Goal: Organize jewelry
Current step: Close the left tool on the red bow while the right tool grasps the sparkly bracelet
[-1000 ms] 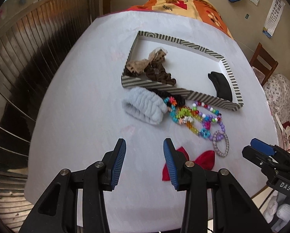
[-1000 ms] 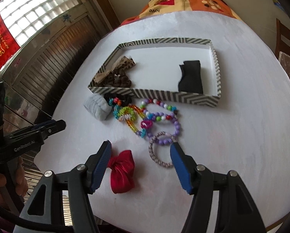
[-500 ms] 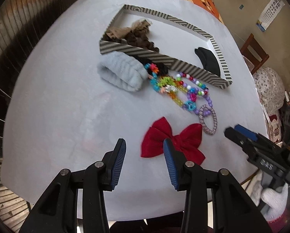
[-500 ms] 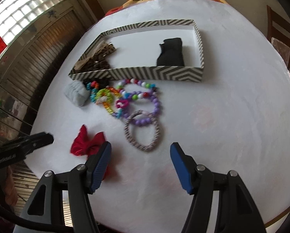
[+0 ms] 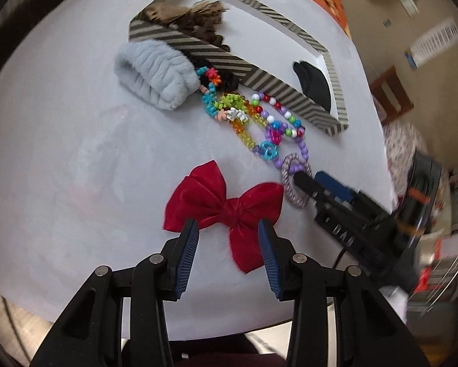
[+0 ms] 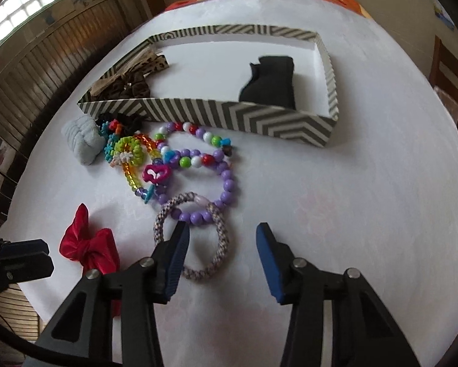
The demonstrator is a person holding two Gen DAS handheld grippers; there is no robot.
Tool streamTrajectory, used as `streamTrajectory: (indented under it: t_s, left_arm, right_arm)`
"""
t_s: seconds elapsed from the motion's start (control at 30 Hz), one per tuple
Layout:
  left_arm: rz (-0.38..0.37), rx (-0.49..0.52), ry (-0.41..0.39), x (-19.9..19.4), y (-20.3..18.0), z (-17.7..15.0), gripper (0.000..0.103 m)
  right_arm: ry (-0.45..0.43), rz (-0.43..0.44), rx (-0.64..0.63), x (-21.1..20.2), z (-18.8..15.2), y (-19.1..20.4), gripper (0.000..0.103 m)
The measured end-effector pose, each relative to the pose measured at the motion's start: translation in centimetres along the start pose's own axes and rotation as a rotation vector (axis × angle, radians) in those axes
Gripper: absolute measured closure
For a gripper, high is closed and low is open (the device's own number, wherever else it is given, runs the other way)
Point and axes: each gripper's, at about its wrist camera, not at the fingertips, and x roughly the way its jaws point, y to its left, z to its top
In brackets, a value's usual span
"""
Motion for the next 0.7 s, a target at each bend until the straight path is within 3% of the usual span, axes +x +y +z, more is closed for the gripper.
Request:
streamTrajectory:
  t_s: [0.03,0.17,0.3,0.5,0.6,0.7]
  left_arm:
    - [-0.002,-0.028,0.004,0.1,0.2,0.1,0.071]
    - [-0.031,-0.188,0.029,1.0,1.1,0.2,0.071]
    - [-0.03,-0.243,0.02,1.3,0.6,0.1,0.07]
    - [-0.023,-0.338,-0.002,1.6,0.9,0.3,0.069]
    - [-0.015,-0.366,-0.017,1.8,0.7,0.6,0.056]
    - [0.006,-0.373,0.006,2.8,0.1,1.0,0.054]
  right_arm:
    - [-0.001,-0.004,-0.014,0.0,0.0,0.2,0.056]
    - [-0.004,-0.016,-0.068,0.0,-0.1,0.4,0.075]
    - [0.005,0.014,-0.046,-0.3,-0.3,-0.6,0.088]
    - [0.006,0.063,-0.009,-0.6,-0.9,-1.7,0.088]
    - [0.006,0.094,0.001,-0.7,-0.9,-2.2,0.088]
    - [0.007,0.112,0.002,-0.6,-0.7,-2.4,0.088]
